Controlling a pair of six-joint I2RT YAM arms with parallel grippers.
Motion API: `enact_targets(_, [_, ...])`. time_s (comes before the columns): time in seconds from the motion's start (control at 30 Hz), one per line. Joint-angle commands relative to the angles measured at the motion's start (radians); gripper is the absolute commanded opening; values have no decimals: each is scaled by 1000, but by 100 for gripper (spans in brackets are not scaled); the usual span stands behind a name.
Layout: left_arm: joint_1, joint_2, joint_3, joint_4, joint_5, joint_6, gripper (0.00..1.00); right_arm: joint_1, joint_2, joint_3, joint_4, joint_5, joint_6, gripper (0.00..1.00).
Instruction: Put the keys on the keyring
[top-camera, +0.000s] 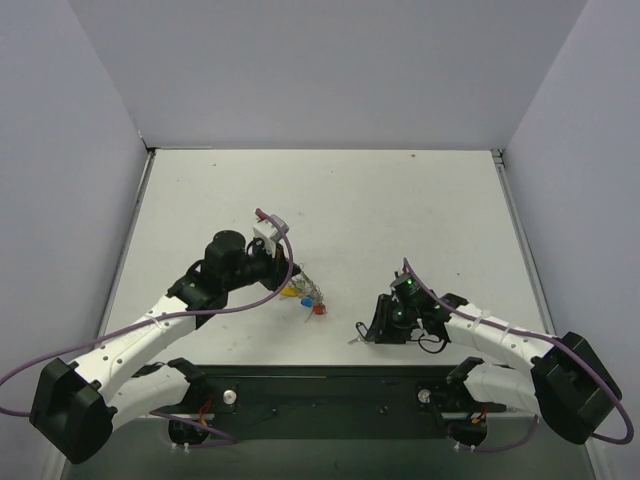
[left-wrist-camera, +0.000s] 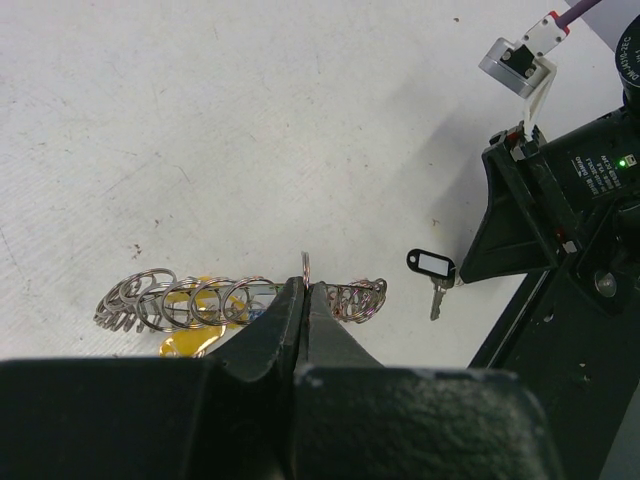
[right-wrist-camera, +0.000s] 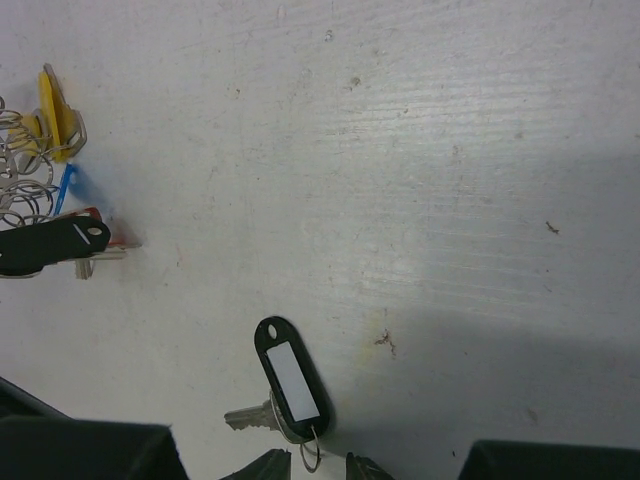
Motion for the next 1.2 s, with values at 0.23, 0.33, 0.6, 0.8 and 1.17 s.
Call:
enact_targets(0.23, [-5, -25, 19, 56, 2, 7, 0, -35, 49, -30, 67, -41, 20, 25])
enact_targets(0.33, [-7, -25, 19, 54, -1, 7, 0, -38, 68, -36, 78, -54, 20, 23])
enact_targets(0.6, [-7, -22, 24, 53, -2, 10, 0, -42, 71, -38, 84, -81, 27, 17])
enact_targets(0.8, [-7, -20, 22, 53, -2, 10, 0, -42, 88, -38, 83, -71, 20, 13])
enact_targets(1.17, [-11, -31, 33, 45, -4, 19, 0, -42, 77, 16, 26, -3, -63, 0])
